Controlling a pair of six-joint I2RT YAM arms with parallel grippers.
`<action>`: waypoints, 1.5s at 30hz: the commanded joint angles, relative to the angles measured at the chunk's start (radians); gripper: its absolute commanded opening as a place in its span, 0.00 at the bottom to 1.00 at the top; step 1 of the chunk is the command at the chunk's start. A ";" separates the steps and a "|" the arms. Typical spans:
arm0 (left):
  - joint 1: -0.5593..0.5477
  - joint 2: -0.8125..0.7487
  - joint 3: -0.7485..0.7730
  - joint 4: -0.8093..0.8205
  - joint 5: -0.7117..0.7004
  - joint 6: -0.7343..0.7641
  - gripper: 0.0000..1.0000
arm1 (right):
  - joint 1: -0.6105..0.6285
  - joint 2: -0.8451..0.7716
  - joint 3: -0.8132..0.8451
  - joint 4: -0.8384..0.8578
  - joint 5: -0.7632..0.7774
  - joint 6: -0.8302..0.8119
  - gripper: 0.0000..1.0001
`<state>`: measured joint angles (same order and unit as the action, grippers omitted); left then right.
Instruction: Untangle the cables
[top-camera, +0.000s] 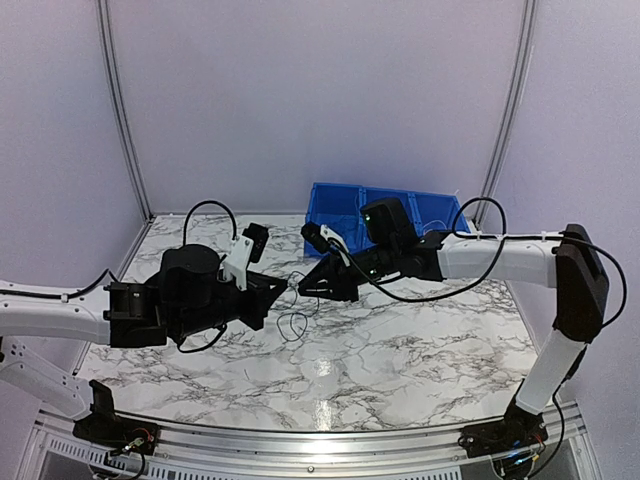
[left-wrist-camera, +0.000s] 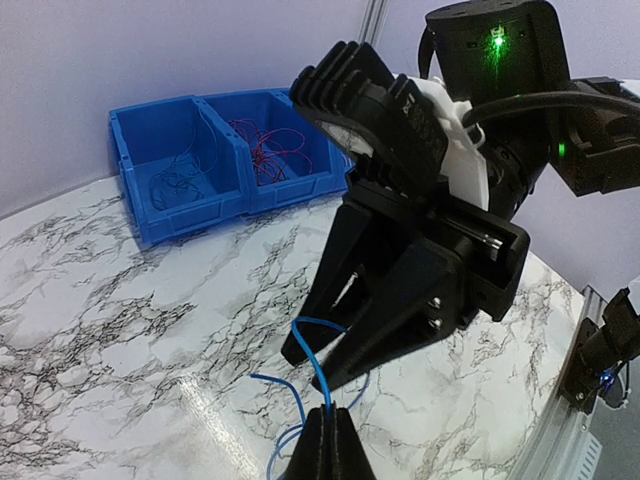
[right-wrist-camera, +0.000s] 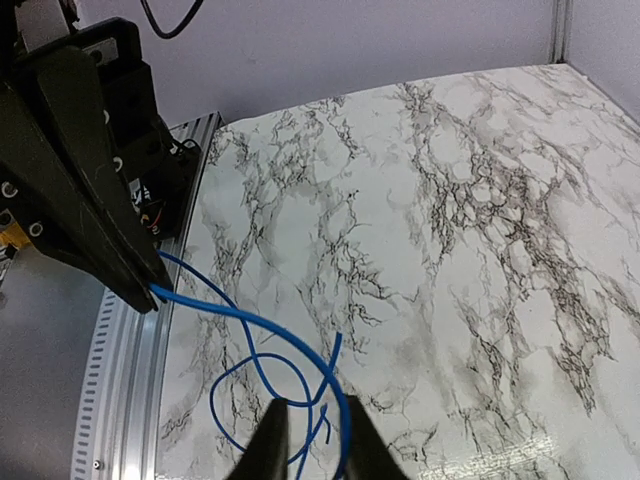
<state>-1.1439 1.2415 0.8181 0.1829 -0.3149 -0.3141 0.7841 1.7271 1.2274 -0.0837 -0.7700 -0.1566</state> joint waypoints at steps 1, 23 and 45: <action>-0.005 0.022 0.007 0.036 -0.001 -0.001 0.00 | -0.017 -0.010 0.039 0.029 0.016 0.026 0.00; 0.079 0.444 -0.033 0.334 -0.137 -0.150 0.13 | -0.128 -0.198 0.015 0.123 -0.153 0.141 0.00; 0.040 0.225 -0.145 0.481 -0.094 -0.294 0.47 | -0.149 -0.186 0.001 0.087 0.032 0.044 0.00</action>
<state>-1.0863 1.4914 0.6426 0.5789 -0.4358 -0.5888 0.6407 1.5257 1.2278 0.0055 -0.8001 -0.0822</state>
